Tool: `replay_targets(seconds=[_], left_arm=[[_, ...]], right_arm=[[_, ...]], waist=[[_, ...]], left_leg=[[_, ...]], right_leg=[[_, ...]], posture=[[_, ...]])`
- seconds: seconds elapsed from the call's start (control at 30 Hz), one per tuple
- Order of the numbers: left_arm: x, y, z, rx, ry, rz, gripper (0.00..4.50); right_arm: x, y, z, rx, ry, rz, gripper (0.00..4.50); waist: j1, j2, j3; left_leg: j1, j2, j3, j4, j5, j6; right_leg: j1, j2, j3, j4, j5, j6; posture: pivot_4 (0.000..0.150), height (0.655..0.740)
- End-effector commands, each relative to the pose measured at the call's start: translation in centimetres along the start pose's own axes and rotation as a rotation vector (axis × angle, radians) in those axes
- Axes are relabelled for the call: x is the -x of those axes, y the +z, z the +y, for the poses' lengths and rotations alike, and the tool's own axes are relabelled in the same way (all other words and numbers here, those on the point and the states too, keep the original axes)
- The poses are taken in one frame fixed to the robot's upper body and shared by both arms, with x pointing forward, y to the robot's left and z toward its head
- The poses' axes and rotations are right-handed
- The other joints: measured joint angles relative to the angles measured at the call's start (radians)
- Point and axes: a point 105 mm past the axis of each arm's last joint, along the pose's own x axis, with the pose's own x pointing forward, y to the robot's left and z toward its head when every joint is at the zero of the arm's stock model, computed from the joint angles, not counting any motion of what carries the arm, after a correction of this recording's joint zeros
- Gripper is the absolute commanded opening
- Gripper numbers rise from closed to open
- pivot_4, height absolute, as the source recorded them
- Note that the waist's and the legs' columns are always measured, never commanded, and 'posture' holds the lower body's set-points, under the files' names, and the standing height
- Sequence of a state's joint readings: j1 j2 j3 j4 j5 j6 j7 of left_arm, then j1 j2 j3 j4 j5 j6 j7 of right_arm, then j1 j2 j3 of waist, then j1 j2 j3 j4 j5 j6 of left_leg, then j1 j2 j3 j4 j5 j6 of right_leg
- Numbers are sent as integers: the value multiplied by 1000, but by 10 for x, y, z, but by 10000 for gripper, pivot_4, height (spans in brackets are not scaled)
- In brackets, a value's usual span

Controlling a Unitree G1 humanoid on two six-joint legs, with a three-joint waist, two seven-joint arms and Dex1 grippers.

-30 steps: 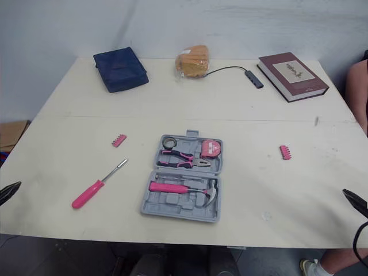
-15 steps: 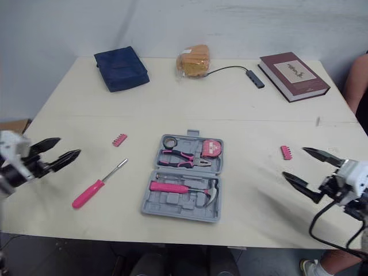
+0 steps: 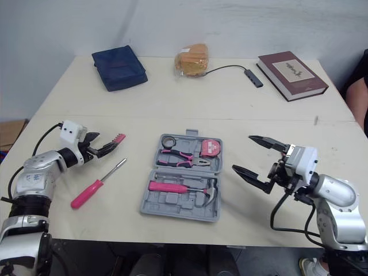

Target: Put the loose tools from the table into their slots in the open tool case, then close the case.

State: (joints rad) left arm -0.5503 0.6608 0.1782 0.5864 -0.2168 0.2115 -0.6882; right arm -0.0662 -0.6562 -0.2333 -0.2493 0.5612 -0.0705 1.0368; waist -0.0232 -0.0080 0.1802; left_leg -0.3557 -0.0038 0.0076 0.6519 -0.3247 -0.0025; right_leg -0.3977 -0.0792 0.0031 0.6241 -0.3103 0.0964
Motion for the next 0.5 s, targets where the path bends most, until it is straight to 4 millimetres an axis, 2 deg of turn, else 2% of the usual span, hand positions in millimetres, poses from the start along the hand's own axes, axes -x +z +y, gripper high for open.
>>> replay_targets(seconds=[0.03, 0.3, 0.5], left_arm=[[-7, 0, -4, -23, -32, 15, 44305], [-17, -10, -7, -33, -40, 36, 44305], [-26, -17, -14, -3, -61, 50, 44305]], right_arm=[[-10, 17, 3, 33, 3, -35, 45000], [-12, 20, 5, 24, -5, -21, 45000], [-5, 13, 6, 21, -8, -5, 45000]], waist=[[1, 0, 0], [11, -1, 0], [22, -1, -1]], left_leg=[[0, 0, 0, 0, 0, 0], [0, 0, 0, 0, 0, 0], [0, 0, 0, 1, 0, 1]], right_leg=[[0, 0, 0, 0, 0, 0], [0, 0, 0, 0, 0, 0], [0, 0, 0, 1, 0, 0]], posture=[[1500, 7400], [1500, 7400], [1500, 7400]])
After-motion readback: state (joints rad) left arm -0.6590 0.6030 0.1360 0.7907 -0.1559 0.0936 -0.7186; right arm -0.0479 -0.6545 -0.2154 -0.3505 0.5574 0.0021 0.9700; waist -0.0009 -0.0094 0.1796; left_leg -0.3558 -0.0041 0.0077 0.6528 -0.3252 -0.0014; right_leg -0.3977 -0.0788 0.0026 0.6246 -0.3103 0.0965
